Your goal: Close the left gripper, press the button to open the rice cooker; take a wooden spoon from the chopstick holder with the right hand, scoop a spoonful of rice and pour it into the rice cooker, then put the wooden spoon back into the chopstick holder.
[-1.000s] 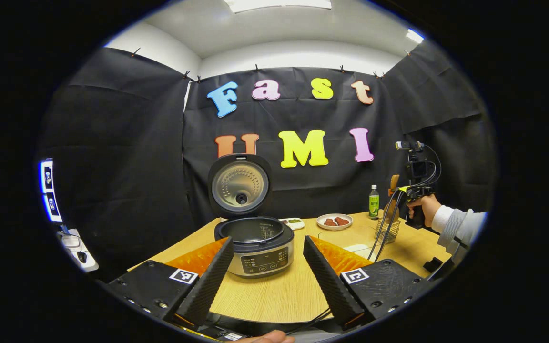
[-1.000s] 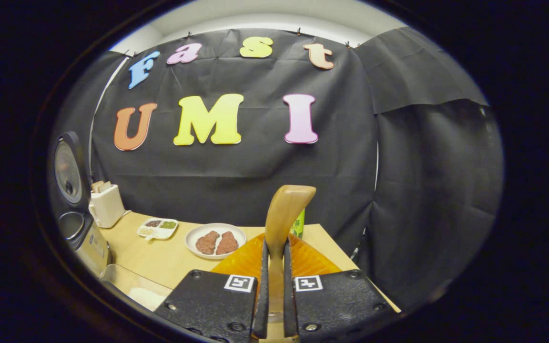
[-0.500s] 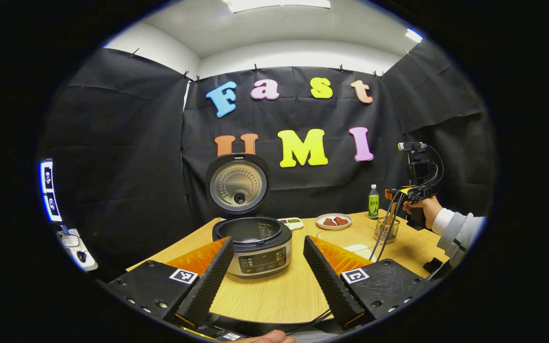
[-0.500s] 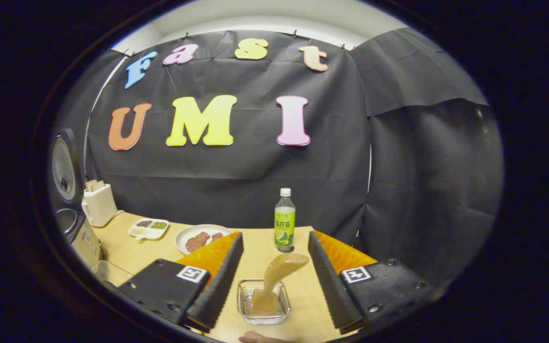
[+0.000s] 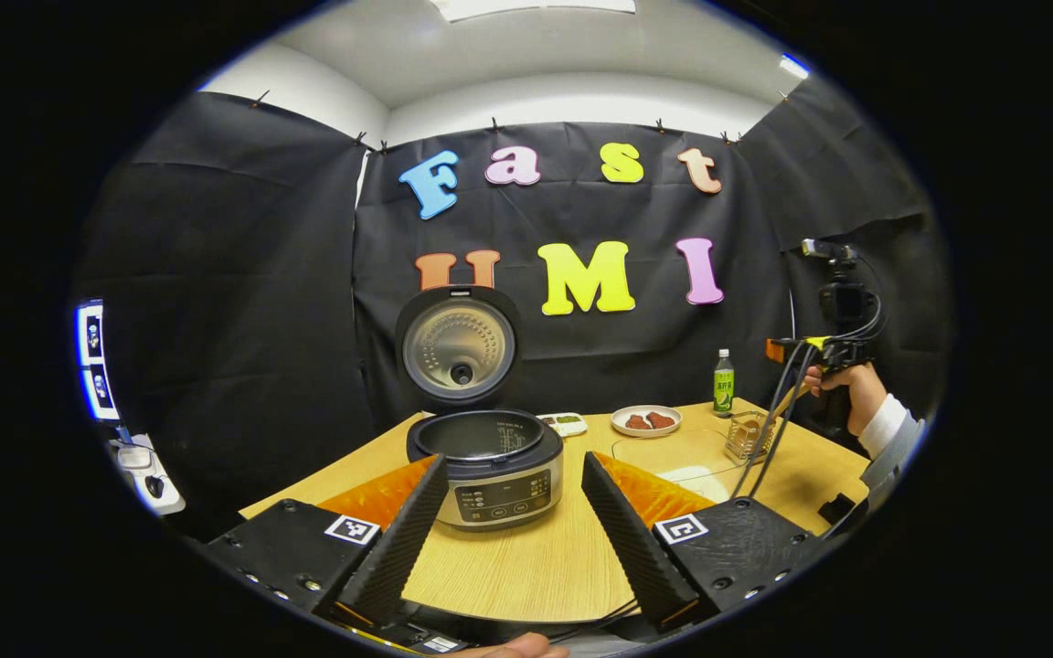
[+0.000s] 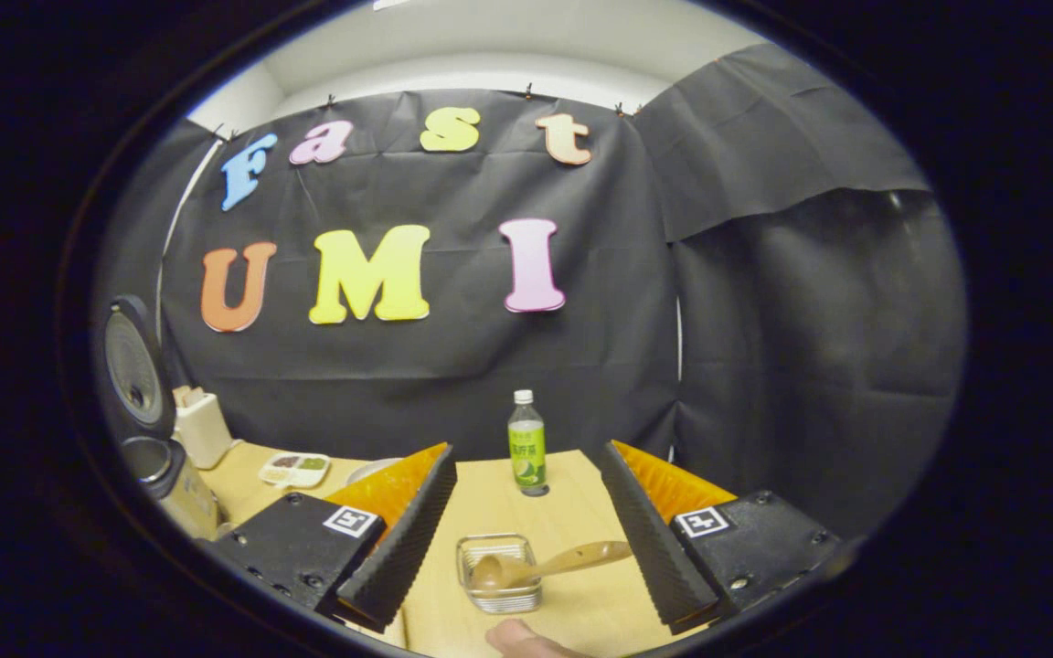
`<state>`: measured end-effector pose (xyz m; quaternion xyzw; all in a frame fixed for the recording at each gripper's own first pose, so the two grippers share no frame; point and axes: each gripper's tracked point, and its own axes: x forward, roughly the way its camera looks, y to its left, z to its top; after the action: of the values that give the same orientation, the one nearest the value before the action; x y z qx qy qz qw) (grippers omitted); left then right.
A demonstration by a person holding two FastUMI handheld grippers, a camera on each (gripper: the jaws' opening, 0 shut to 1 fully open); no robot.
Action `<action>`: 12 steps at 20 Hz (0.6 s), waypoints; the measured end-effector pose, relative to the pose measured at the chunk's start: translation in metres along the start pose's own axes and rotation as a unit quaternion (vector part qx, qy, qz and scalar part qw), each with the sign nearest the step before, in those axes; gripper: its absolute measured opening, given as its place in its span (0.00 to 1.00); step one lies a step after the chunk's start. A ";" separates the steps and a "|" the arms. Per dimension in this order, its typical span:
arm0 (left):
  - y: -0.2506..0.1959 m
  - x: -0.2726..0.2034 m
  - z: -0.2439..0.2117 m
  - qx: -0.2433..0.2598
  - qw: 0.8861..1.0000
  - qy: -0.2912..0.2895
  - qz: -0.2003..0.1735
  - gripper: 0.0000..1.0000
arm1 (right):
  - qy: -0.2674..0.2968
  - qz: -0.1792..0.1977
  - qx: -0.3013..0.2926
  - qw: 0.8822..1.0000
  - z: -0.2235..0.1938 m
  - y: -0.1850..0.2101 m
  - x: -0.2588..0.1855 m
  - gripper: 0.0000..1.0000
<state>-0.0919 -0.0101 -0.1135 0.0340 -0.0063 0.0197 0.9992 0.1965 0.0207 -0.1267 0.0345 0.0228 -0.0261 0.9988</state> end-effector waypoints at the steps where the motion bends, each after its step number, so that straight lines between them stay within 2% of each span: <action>1: 0.004 0.000 0.005 -0.003 1.000 -0.003 0.006 0.94 | -0.002 0.006 0.009 1.000 0.004 0.001 -0.010 1.00; 5: 0.005 0.008 0.029 -0.029 1.000 -0.011 -0.003 0.94 | 0.004 0.024 0.019 1.000 0.010 0.008 -0.055 1.00; 7: 0.011 0.013 0.046 -0.034 0.999 -0.016 -0.001 0.94 | 0.005 0.022 -0.012 1.000 0.015 0.009 -0.074 1.00; 9: 0.028 0.017 0.070 -0.022 0.999 -0.030 0.020 0.94 | -0.005 0.025 -0.049 0.998 0.026 0.014 -0.098 1.00; 11: 0.036 0.027 0.089 -0.022 0.999 -0.037 0.025 0.94 | -0.009 0.035 -0.054 0.998 0.032 0.021 -0.121 1.00; 12: 0.033 0.031 0.096 -0.032 0.999 -0.033 0.015 0.94 | -0.006 0.039 -0.053 0.998 0.032 0.025 -0.132 1.00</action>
<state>-0.0629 0.0176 -0.0155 0.0026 -0.0401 0.0337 0.9986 0.0674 0.0502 -0.0871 -0.0176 0.0167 0.0141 0.9996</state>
